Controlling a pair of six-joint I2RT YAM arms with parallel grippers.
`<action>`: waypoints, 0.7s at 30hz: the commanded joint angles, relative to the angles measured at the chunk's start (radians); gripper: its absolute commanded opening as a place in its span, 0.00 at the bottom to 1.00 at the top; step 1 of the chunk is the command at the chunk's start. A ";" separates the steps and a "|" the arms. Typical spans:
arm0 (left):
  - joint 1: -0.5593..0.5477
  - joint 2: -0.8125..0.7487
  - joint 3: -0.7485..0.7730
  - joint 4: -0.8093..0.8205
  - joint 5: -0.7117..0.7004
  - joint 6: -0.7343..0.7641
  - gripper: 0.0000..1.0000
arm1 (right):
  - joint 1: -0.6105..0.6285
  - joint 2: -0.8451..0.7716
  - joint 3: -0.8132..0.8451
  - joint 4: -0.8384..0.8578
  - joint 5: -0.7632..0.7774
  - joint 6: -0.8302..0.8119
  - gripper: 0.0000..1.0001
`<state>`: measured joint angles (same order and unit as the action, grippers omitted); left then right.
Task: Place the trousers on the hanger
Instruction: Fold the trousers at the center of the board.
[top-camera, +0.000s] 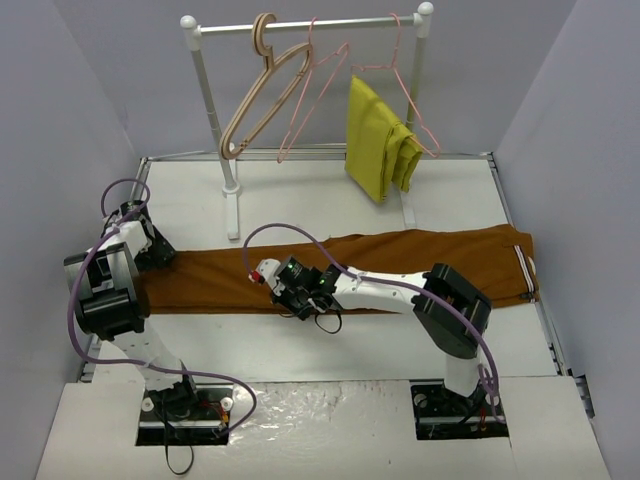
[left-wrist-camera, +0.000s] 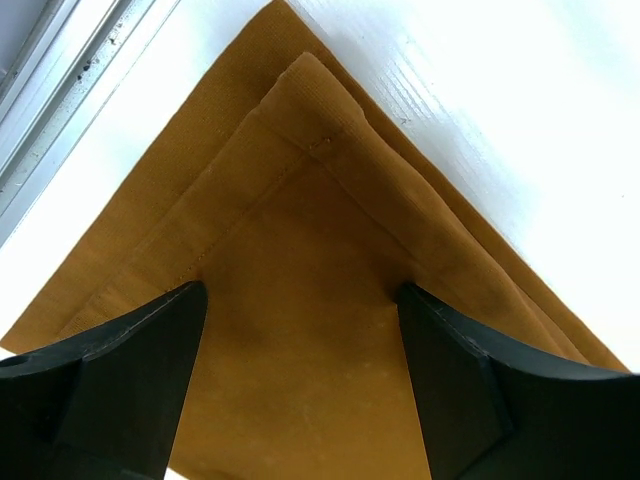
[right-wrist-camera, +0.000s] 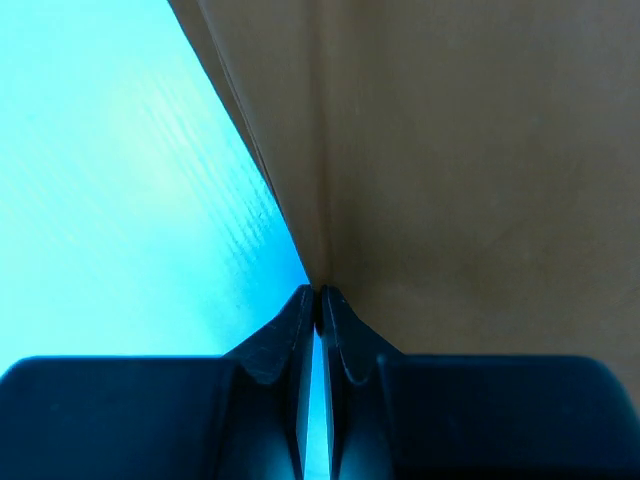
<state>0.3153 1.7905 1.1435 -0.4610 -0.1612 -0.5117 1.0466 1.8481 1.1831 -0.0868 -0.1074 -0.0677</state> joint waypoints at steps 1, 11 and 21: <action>0.005 0.041 -0.008 -0.042 -0.038 -0.017 0.76 | 0.009 0.007 -0.054 -0.080 0.011 0.068 0.04; 0.018 -0.066 0.038 -0.099 -0.064 -0.011 0.79 | -0.089 -0.188 -0.102 -0.105 0.037 0.219 0.65; -0.047 -0.330 -0.054 -0.173 0.049 -0.146 0.90 | -0.595 -0.567 -0.296 -0.143 0.229 0.567 0.73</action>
<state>0.3065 1.5284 1.1286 -0.5896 -0.1520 -0.5991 0.5682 1.3537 0.9680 -0.1558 0.0322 0.3229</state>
